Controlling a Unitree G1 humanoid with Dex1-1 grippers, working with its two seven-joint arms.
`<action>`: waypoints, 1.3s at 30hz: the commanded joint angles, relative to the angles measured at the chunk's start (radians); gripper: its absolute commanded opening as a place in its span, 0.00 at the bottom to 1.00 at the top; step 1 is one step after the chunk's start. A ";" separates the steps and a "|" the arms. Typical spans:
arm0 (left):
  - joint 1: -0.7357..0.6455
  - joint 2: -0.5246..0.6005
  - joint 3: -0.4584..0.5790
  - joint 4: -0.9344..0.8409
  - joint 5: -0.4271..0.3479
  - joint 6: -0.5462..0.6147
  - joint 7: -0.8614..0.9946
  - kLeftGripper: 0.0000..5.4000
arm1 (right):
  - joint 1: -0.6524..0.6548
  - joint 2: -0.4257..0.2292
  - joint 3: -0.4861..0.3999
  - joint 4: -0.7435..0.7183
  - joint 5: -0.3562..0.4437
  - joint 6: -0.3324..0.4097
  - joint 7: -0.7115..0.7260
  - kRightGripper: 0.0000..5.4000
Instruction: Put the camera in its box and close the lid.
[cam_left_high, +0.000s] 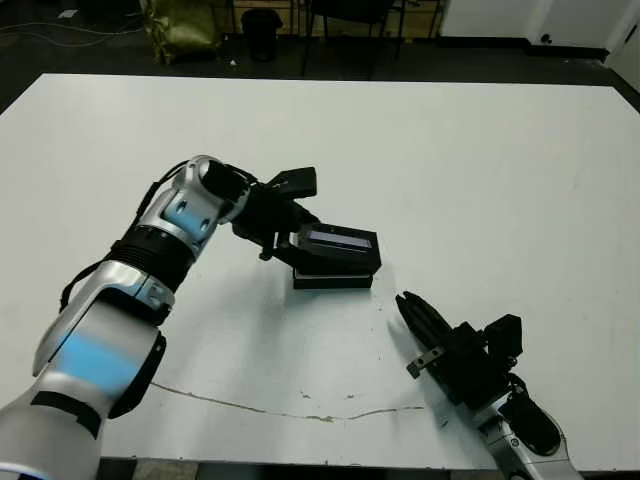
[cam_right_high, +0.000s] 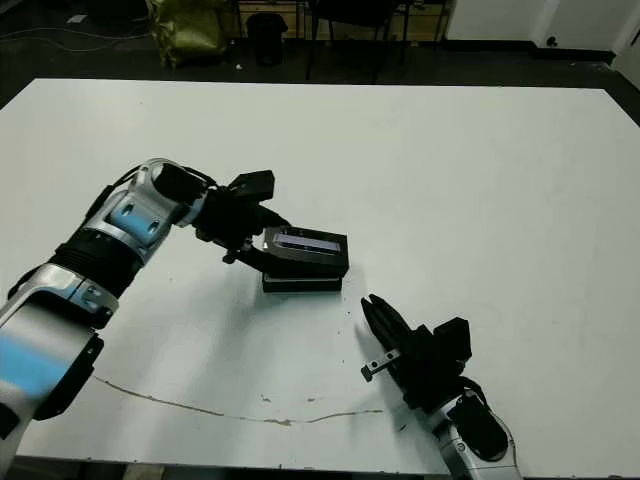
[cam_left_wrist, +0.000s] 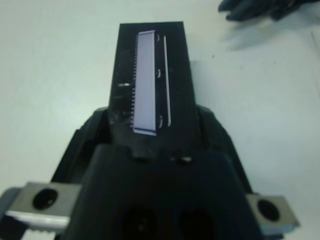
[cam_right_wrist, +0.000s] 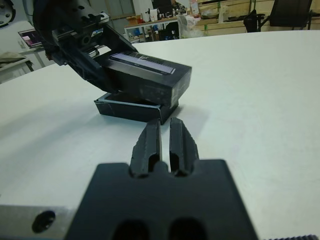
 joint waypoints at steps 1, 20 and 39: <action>0.030 0.001 0.012 -0.001 -0.003 0.032 0.011 0.48 | 0.011 -0.006 -0.005 0.004 -0.009 0.019 -0.015 0.00; -0.005 0.031 0.040 -0.015 -0.015 0.059 -0.032 0.48 | 0.008 0.005 -0.002 0.022 -0.001 -0.005 -0.006 0.00; 0.009 0.027 -0.008 -0.059 0.017 0.079 -0.043 0.48 | 0.014 0.001 0.003 0.006 -0.020 0.001 -0.023 0.00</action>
